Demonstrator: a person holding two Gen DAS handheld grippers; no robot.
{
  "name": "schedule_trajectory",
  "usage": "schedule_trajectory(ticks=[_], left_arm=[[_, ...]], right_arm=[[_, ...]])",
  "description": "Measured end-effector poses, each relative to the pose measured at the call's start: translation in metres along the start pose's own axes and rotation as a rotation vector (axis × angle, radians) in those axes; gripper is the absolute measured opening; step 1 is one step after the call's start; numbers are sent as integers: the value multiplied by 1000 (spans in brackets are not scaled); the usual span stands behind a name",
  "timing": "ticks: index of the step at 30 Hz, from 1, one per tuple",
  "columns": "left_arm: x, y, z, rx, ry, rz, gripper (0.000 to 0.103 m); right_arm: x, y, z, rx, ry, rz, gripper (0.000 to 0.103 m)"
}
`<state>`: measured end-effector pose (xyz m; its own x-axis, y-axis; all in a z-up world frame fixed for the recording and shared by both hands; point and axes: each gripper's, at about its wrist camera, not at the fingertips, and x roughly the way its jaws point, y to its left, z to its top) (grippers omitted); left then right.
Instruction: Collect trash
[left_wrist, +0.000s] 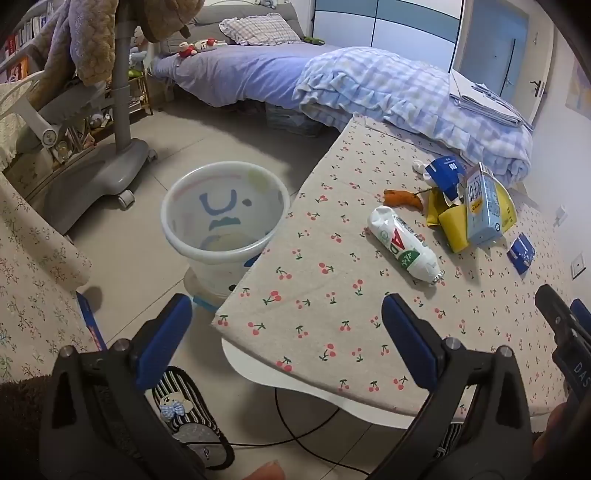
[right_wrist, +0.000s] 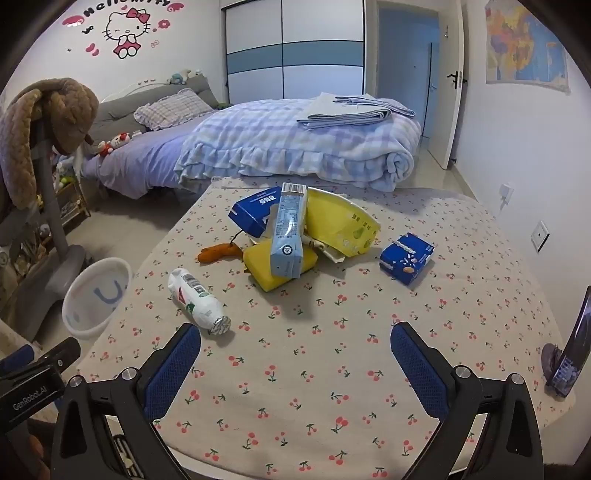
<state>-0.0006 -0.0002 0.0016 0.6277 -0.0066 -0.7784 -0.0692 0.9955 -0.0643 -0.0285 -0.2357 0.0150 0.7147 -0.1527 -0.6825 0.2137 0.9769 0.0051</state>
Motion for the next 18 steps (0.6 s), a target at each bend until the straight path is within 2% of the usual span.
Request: schedule_trajectory(ticks=[6, 7, 18], left_arm=[[2, 12, 1, -9, -2, -11, 102], [-1, 3, 0, -6, -10, 10, 102], [-1, 5, -5, -5, -18, 26, 102]], right_arm=[[-1, -2, 0, 8, -18, 8, 103], [-1, -2, 0, 6, -17, 9, 103], [-1, -2, -1, 18, -21, 13, 103]])
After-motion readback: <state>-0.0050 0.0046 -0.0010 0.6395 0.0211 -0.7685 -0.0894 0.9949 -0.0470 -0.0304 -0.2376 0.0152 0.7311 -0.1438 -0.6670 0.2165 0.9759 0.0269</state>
